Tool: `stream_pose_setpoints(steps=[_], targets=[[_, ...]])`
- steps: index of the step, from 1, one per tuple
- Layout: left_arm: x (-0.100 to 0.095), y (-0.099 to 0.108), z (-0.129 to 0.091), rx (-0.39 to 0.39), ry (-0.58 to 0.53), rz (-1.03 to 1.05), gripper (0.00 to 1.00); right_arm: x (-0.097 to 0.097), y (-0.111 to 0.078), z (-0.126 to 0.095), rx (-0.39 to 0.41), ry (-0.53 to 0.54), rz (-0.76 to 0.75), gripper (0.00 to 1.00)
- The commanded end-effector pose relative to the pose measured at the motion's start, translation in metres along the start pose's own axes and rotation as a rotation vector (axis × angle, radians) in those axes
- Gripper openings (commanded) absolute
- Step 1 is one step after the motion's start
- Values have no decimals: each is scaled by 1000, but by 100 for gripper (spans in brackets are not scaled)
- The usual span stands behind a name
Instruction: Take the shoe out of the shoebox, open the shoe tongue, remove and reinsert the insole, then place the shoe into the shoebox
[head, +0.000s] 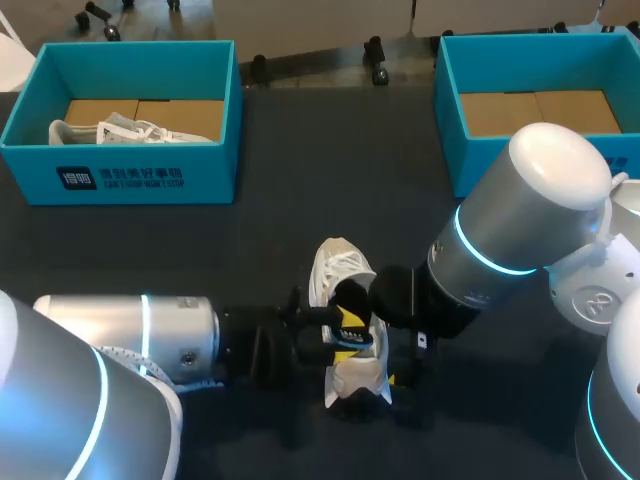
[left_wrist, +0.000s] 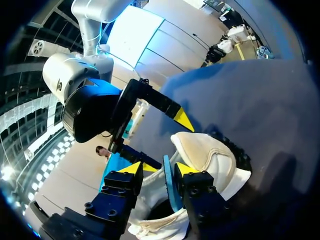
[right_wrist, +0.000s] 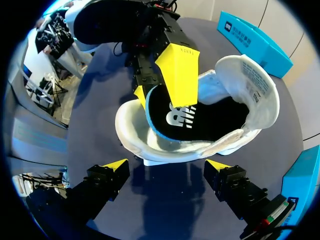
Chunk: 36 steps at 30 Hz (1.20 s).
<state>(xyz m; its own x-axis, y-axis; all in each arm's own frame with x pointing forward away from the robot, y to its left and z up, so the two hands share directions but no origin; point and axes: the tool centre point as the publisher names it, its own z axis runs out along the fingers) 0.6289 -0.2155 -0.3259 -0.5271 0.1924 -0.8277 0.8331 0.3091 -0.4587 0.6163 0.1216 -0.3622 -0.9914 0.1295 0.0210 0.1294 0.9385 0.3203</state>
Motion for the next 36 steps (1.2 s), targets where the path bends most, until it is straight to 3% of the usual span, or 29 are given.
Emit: stream_pose_setpoints(steps=[1, 21, 29, 36], targets=[[-5, -5, -10, -8, 24, 10, 40, 1, 0, 2, -1, -2, 0, 100], [-4, 1, -46, -34, 203, 33, 39, 1, 0, 2, -1, -2, 0, 100], [-9, 6, -63, -29, 342, 46, 38, 1, 0, 2, -1, -2, 0, 100], [-11, 7, -76, -16, 511, 85, 35, 4, -29, -33, -13, 19, -13, 100]])
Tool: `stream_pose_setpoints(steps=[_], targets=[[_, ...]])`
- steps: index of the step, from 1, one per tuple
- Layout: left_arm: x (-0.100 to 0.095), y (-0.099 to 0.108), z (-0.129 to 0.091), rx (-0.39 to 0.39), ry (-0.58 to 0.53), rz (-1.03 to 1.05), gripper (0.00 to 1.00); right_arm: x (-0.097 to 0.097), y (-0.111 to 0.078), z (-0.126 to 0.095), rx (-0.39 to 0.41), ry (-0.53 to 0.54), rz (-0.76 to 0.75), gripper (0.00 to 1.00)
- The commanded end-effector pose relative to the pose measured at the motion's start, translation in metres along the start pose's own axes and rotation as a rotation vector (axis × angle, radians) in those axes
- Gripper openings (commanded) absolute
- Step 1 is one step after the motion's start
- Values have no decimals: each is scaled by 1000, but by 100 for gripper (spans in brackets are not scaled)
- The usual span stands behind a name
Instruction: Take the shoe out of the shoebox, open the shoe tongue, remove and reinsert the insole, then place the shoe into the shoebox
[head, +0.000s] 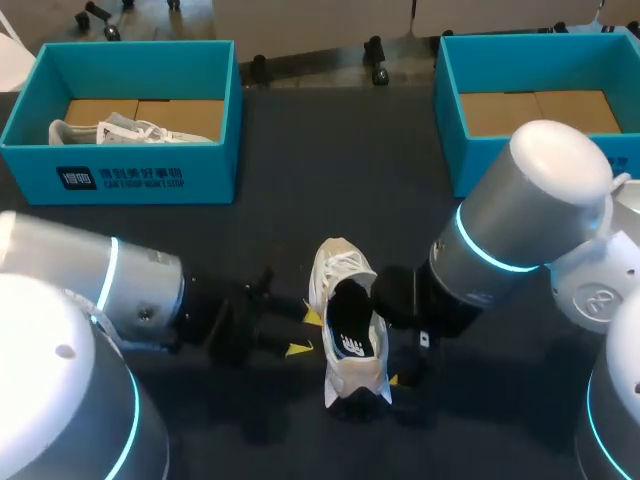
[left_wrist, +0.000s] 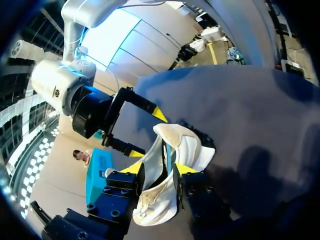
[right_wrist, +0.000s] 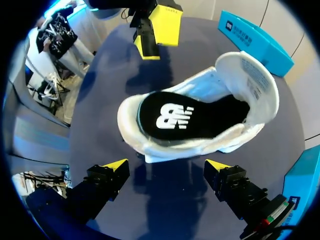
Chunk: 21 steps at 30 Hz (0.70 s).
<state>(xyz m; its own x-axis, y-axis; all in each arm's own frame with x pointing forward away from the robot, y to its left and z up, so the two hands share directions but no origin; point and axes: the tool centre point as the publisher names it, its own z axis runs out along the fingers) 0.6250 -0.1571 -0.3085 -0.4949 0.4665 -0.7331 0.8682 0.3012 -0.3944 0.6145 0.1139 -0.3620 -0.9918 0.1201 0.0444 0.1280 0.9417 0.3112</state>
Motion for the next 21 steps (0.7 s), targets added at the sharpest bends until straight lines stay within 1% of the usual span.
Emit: stream_pose_setpoints(steps=[1, 3, 4, 6, 7, 10, 11, 12, 13, 14, 18, 20, 21], targets=[[-5, 1, -19, 7, 252, 27, 35, 4, -26, -34, -5, 5, -1, 100], [-3, 1, -23, -7, 298, 57, 35, 6, -34, -43, -13, 1, -21, 100], [-3, 1, -25, -10, 328, 67, 35, 6, -38, -48, 6, 12, -16, 100], [-4, -1, -29, -13, 367, 78, 35, 7, -47, -56, -13, -1, -34, 100], [-5, -2, -30, -15, 386, 87, 34, 8, -52, -60, 11, 14, -19, 100], [-9, -4, -33, -17, 447, 94, 34, 8, -66, -75, 28, 13, -22, 100], [-10, -5, -34, -16, 463, 95, 32, 7, -70, -79, 44, 22, -25, 100], [-11, -5, -34, -17, 493, 101, 31, 6, -75, -82, 37, 20, -42, 100], [-12, -6, -35, -17, 523, 108, 31, 6, -75, -82, 37, 20, -42, 100], [-13, -7, -35, -25, 535, 121, 34, 6, -75, -82, 37, 20, -42, 100], [-20, -9, -38, -29, 609, 163, 33, 6, -75, -82, 37, 20, -42, 100], [-23, -11, -40, -36, 651, 182, 31, 6, -75, -82, 37, 20, -42, 100], [-25, -12, -42, -37, 682, 195, 27, 6, -75, -82, 37, 20, -42, 100]])
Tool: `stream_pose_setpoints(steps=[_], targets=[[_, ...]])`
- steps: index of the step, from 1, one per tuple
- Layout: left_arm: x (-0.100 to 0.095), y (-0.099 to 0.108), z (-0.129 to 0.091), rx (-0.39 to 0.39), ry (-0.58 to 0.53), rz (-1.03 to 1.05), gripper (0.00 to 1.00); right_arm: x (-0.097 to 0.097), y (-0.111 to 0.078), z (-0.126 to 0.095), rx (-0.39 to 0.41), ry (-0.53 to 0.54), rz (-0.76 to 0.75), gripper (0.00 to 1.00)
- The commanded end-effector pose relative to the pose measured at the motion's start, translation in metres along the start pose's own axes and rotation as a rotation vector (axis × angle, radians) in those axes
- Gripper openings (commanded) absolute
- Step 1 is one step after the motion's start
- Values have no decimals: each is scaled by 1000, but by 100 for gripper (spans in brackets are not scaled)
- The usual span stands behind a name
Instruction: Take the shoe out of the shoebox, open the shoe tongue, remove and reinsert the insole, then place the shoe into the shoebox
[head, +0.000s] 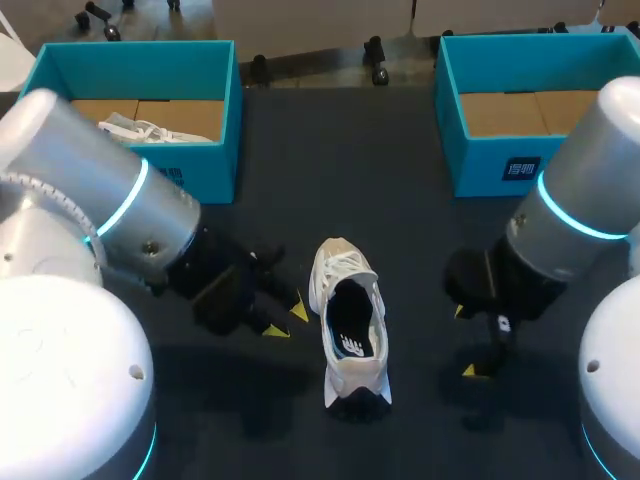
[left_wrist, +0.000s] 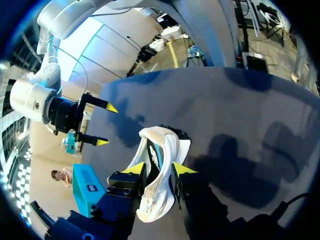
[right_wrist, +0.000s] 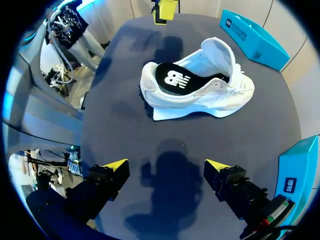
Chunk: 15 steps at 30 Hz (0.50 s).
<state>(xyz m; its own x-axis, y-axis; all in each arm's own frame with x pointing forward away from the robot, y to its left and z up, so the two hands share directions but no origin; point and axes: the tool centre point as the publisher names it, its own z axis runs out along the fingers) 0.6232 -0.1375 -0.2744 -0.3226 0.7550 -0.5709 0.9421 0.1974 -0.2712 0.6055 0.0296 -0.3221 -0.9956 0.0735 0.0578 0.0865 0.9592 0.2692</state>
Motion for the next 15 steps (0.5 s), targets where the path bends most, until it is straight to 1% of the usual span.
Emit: stream_pose_setpoints(steps=[1, 2, 4, 5, 6, 7, 8, 15], targets=[[-9, -2, -11, -1, 383, 30, 24, 6, -7, -17, -8, -6, -1, 100], [-10, -3, -13, -9, 415, 49, 25, 6, -7, -17, -8, -6, -1, 100], [-12, -3, -16, -29, 456, 74, 22, 6, -7, -17, -8, -6, -1, 100], [-14, -3, -17, -37, 479, 90, 23, 6, -7, -17, -8, -6, -1, 100], [-14, -2, -18, -50, 500, 99, 21, 6, -7, -17, -8, -6, -1, 100], [-15, -2, -18, -70, 509, 110, 15, 6, -7, -17, -8, -6, -1, 100], [-16, 1, -19, -89, 490, 128, 0, 6, -7, -17, -8, -6, -1, 100], [-16, 1, -19, -89, 490, 128, 0, 6, -7, -17, -8, -6, -1, 100]])
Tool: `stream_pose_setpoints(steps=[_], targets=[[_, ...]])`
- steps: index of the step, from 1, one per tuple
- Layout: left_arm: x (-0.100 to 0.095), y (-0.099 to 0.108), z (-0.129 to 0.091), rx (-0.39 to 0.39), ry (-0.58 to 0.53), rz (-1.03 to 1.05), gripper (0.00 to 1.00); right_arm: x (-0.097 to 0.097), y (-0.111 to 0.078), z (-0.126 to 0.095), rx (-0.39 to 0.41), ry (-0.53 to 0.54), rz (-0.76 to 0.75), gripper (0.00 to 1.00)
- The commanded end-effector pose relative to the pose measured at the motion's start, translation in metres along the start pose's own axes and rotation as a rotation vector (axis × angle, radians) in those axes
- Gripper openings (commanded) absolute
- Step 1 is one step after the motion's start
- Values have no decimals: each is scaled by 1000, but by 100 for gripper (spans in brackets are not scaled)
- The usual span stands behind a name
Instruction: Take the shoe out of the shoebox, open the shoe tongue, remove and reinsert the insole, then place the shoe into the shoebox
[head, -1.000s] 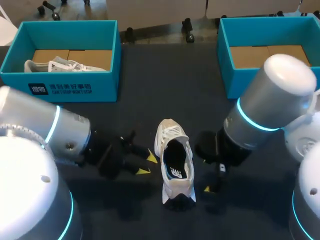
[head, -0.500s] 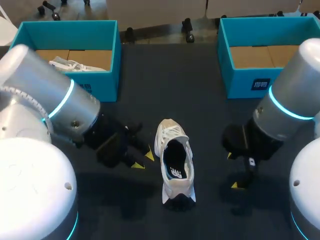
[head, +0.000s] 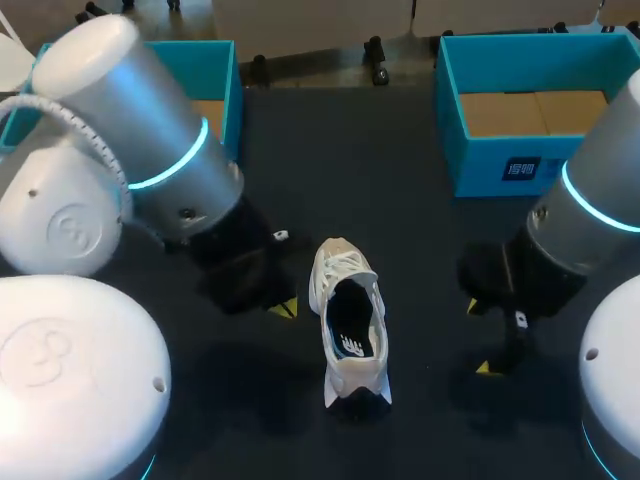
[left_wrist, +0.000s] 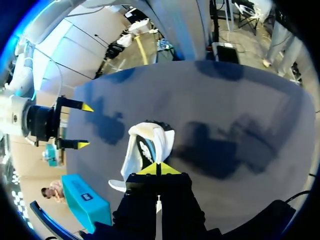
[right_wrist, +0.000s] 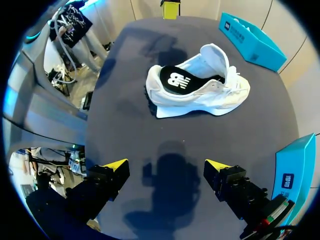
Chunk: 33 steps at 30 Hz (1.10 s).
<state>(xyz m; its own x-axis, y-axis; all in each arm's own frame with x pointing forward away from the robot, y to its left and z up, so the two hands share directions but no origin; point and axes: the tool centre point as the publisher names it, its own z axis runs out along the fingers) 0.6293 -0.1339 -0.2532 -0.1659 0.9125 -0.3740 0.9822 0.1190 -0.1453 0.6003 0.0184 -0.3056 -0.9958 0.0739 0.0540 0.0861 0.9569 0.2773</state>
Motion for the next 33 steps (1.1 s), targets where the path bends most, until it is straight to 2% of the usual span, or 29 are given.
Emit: stream_pose_setpoints(steps=[1, 8, 10, 15, 22, 33], targets=[[-4, 0, -1, -2, 226, -1, 0, 1, -1, 1, 0, -3, -1, 100], [-4, 0, -1, -2, 226, -1, 0, 1, -1, 1, 0, -3, -1, 100], [-8, 1, 5, -29, 268, 51, 0, 1, -1, 1, 0, -3, -1, 100], [-17, -2, 17, -4, 330, 139, 0, 4, -27, -17, -23, -1, -32, 100], [-28, -4, 32, 8, 380, 185, 0, 12, -54, -34, 5, 33, 0, 100], [-38, 1, 64, 34, 472, 250, 0, 12, -54, -34, 5, 33, 0, 100]])
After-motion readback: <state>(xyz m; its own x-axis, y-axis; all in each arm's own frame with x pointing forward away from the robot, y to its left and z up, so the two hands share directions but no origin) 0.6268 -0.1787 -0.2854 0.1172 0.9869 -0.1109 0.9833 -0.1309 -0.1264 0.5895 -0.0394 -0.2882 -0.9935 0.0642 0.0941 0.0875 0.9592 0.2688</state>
